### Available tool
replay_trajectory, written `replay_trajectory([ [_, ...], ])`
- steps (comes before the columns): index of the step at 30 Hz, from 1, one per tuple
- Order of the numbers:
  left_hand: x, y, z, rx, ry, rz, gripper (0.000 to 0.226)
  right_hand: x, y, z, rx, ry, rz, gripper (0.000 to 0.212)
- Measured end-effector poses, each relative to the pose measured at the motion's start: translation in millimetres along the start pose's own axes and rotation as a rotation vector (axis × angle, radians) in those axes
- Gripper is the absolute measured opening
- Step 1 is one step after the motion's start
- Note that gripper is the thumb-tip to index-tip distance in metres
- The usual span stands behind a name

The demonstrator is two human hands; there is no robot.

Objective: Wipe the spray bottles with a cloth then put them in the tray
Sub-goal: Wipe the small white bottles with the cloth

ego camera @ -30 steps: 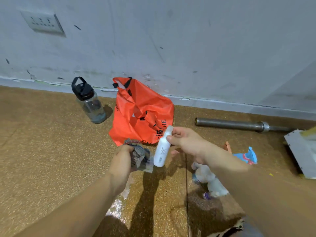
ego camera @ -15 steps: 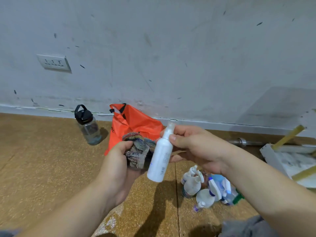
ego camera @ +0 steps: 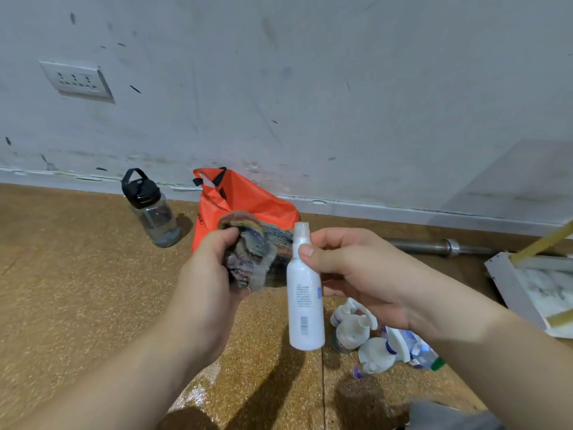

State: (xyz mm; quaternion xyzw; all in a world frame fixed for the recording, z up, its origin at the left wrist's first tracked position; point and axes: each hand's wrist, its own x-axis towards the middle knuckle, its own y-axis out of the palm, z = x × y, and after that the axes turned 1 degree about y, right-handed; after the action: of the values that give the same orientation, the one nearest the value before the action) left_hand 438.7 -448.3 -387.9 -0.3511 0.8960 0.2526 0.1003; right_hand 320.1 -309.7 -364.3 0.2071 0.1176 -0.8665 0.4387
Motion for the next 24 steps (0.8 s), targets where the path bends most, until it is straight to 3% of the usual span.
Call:
replay_trajectory([
  [2, -2.0, 4.8, 5.3, 0.263, 0.09, 0.013, 0.026, 1.7, 3.7, -2.6, 0.001, -0.037, 0.018, 0.008],
  [5, -15.9, -1.5, 21.3, 0.644, 0.284, 0.322, 0.033, 0.2, 10.7, -9.8, -0.144, -0.175, -0.07, 0.029],
  [8, -16.1, -10.8, 27.8, 0.553, 0.269, 0.389, 0.038, -3.9, 14.8, -14.9, -0.346, -0.247, -0.119, 0.037],
  [12, -17.5, -3.2, 29.4, 0.316, 0.181, 0.273, 0.024, -4.9, 24.4, -15.7, -0.441, -0.332, -0.111, 0.034],
  [16, -14.7, 1.4, 31.1, 0.23, 0.183, 0.204, 0.026, 0.4, 26.8, -13.5, -0.618, -0.446, -0.127, 0.026],
  [20, -10.2, -2.0, 22.8, 0.442, 0.339, 0.155, 0.016, -2.2, 20.2, -4.4, -0.744, -0.365, -0.043, 0.026],
  [24, -8.6, -5.6, 21.8, 0.62, 0.502, 0.053, 0.035, -2.4, 22.4, -4.0, -0.652, -0.32, -0.01, 0.011],
])
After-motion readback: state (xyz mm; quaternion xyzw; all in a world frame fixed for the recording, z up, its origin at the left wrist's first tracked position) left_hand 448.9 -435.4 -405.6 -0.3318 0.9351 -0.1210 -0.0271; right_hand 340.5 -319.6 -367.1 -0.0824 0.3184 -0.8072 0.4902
